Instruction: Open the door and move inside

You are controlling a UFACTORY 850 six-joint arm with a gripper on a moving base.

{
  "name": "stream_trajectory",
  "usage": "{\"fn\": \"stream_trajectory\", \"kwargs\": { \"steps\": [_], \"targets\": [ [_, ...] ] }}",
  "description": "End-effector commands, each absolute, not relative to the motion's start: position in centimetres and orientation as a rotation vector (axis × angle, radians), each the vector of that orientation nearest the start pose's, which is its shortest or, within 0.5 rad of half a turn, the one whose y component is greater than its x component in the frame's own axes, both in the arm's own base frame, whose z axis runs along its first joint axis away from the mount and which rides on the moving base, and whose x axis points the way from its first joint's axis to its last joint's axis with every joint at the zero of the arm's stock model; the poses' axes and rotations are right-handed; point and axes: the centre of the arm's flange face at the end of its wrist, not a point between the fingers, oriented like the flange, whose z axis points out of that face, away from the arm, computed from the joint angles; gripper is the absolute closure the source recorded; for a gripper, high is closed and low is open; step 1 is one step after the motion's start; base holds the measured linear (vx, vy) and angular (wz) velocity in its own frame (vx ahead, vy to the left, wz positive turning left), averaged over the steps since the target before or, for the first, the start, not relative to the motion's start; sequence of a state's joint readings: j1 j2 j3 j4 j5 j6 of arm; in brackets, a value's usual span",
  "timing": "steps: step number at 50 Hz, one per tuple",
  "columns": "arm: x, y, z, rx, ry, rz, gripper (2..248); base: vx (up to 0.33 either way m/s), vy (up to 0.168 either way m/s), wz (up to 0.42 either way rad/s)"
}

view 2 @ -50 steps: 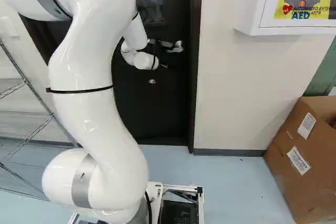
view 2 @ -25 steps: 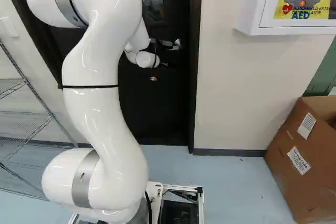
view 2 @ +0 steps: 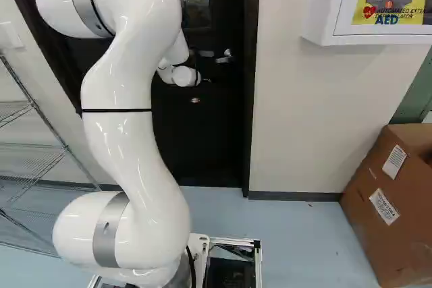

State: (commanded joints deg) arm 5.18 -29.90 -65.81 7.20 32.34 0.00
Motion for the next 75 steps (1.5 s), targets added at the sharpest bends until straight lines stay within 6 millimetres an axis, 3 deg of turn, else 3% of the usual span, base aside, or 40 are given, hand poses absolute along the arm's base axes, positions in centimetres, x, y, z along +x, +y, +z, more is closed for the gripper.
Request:
{"fn": "stream_trajectory", "kwargs": {
  "steps": [29, 41, 58, 75],
  "targets": [
    [68.1, 10.9, 40.5, -2.487, -0.332, -1.749, 3, 0.0, 0.0, 0.0],
    [70.0, 12.5, 40.1, -2.456, -0.401, -1.765, 3, 0.0, 0.0, 0.0],
    [72.6, 13.8, 39.6, -2.424, -0.414, -1.794, 3, 0.0, 0.0, 0.0],
    [70.7, 12.4, 40.0, -2.452, -0.399, -1.774, 3, 0.0, 0.0, 0.0]
  ]
}}
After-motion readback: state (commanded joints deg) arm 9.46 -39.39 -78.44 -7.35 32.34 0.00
